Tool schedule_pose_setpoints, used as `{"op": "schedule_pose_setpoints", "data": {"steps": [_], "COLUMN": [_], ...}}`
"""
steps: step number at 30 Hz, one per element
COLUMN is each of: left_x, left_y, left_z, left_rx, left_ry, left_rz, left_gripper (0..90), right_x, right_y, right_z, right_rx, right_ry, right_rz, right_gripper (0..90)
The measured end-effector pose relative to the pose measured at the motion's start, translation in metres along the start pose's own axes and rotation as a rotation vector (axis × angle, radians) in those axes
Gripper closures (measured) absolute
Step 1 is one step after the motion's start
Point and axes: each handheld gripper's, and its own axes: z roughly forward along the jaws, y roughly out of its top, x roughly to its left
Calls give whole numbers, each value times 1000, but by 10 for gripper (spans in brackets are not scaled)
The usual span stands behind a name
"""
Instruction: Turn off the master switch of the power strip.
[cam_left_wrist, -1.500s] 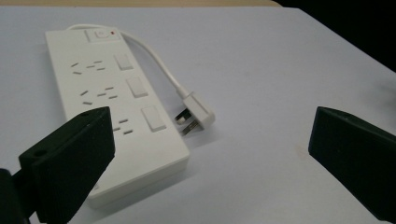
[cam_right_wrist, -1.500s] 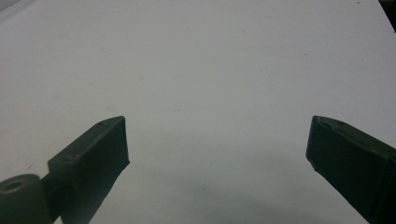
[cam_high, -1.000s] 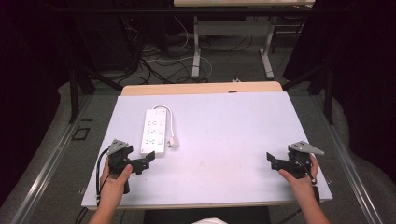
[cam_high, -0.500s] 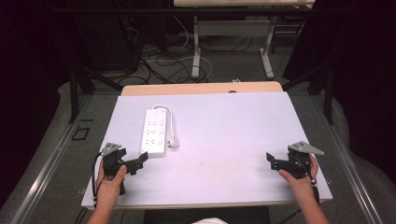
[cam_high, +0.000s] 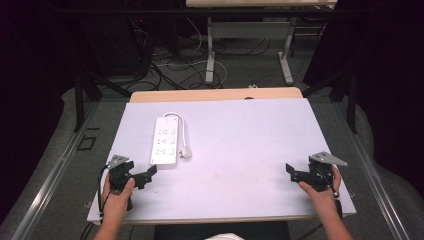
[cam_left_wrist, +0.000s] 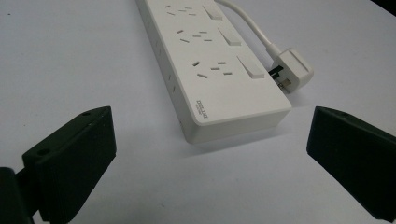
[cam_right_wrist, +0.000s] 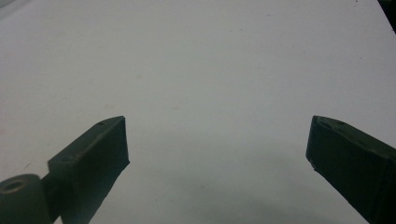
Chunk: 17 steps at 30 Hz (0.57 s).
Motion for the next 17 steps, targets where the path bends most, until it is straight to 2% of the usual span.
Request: {"op": "schedule_pose_setpoints", "data": {"steps": [5,9,17], "left_x": [0,-2,-2], "left_y": [-1,0,-1], "left_z": [2,1,2], "left_rx": [3,15,17], "left_ry": [-5,-9,-8], "left_rz": [-3,19,18], "left_gripper": [14,14,14], "right_x": [0,-1,-1], "right_y": [0,0,0], "right_z": [0,1,1], "right_rx": [0,5,2], "right_ry": [0,0,-1], "right_rz": [-2,0,-4], "right_gripper": [52,52,52]}}
